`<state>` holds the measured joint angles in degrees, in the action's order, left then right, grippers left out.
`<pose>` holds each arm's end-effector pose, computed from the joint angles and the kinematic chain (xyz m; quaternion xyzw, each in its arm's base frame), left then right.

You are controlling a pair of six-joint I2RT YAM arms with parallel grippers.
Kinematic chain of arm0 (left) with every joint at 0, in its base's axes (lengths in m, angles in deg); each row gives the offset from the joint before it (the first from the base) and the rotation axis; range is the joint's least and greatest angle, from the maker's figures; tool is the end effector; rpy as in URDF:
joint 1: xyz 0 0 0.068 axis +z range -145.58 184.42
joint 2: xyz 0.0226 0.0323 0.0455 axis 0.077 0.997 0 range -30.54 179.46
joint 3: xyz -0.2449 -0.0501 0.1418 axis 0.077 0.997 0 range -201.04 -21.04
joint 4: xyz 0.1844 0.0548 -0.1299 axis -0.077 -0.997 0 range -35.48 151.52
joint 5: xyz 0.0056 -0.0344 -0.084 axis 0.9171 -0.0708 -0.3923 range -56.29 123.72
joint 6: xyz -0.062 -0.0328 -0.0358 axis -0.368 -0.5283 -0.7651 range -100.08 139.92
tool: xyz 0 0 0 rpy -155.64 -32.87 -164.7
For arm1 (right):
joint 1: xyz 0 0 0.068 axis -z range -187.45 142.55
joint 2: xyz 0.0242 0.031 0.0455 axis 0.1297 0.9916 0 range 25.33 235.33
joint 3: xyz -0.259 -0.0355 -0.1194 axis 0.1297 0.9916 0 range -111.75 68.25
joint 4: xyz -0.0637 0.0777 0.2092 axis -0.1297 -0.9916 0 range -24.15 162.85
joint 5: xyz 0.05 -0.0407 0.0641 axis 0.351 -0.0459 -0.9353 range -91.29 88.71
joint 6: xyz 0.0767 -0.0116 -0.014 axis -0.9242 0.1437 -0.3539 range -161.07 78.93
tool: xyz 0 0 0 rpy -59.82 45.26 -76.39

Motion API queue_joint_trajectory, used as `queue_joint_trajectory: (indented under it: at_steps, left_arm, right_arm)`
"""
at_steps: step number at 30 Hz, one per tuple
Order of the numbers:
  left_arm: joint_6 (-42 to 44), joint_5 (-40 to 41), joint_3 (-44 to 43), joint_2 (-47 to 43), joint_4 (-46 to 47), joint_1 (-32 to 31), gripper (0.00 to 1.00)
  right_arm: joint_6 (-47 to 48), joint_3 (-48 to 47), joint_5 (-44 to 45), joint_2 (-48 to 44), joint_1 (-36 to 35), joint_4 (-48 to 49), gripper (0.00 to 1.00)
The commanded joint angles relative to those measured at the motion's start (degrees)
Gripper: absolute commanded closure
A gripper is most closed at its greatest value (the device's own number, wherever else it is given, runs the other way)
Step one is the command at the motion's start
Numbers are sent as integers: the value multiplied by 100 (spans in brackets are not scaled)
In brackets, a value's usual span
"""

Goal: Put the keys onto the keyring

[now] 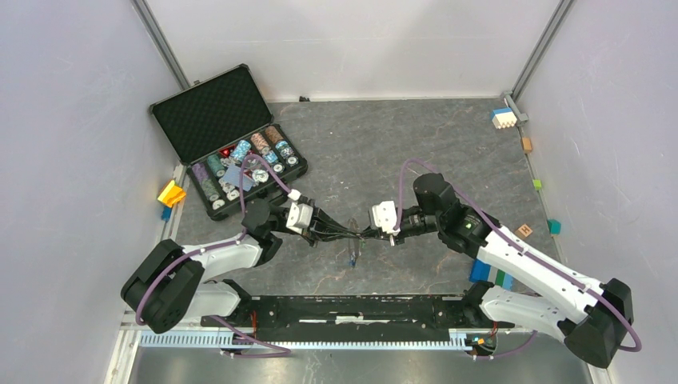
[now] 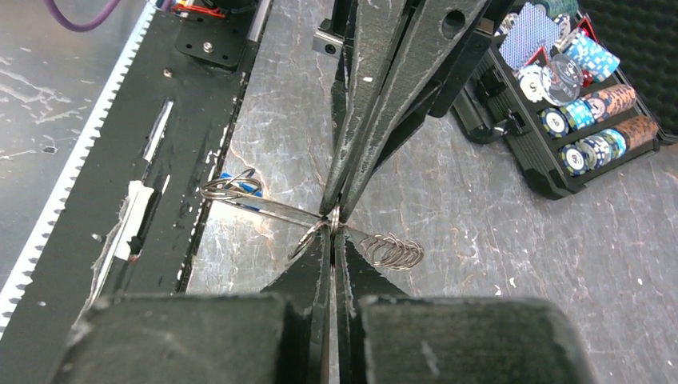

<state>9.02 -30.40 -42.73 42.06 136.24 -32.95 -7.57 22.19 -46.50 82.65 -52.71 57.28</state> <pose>0.1321 -0.1772 0.2938 0.5388 0.3486 -0.5548 0.5295 0.1059 0.1750 0.3107 -0.6546 0.4801 0.3752 0.4475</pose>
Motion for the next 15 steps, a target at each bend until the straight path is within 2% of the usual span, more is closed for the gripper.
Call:
queue_joint_trajectory:
  at_steps: [1, 5, 10, 15]
  left_arm:
    - [821, -156, -31, -77, -471, 1, 98]
    - [1900, -165, -209, -220, -1757, 1, 96]
    - [2532, 117, -347, -289, -2604, 60, 77]
    - [2868, 351, -542, -358, -3183, 89, 66]
  right_arm:
    - [159, -385, 541, -78, 0, -377, 100]
    - [300, -728, 1160, 116, -155, -955, 100]
    - [390, -1215, 1975, 515, -429, -1631, 100]
    - [363, -1489, 2429, 774, -609, -1936, 100]
